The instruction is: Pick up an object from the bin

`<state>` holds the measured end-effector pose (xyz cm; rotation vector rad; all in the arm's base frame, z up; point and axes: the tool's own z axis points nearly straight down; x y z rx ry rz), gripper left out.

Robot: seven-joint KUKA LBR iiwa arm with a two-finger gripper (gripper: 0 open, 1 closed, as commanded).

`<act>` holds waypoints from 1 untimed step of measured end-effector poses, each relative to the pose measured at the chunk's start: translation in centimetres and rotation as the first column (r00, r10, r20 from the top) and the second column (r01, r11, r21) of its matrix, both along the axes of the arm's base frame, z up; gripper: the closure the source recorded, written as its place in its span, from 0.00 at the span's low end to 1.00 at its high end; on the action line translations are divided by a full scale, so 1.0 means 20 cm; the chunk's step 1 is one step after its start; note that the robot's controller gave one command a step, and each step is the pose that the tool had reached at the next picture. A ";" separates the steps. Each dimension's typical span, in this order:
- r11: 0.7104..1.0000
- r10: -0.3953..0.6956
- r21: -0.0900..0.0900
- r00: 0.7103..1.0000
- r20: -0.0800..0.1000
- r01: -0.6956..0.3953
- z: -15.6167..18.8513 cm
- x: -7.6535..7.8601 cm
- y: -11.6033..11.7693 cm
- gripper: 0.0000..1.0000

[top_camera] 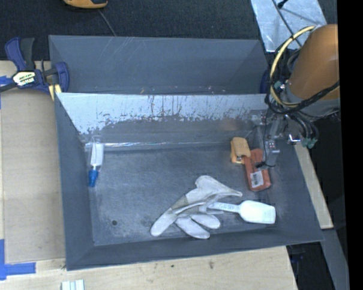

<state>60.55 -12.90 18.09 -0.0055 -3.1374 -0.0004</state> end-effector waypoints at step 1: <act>1.000 0.002 -0.001 1.000 0.008 -0.002 0.03 0.01 0.00 0.00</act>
Offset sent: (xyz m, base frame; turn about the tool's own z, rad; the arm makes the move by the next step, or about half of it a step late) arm -0.0091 0.0743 -0.0585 0.0227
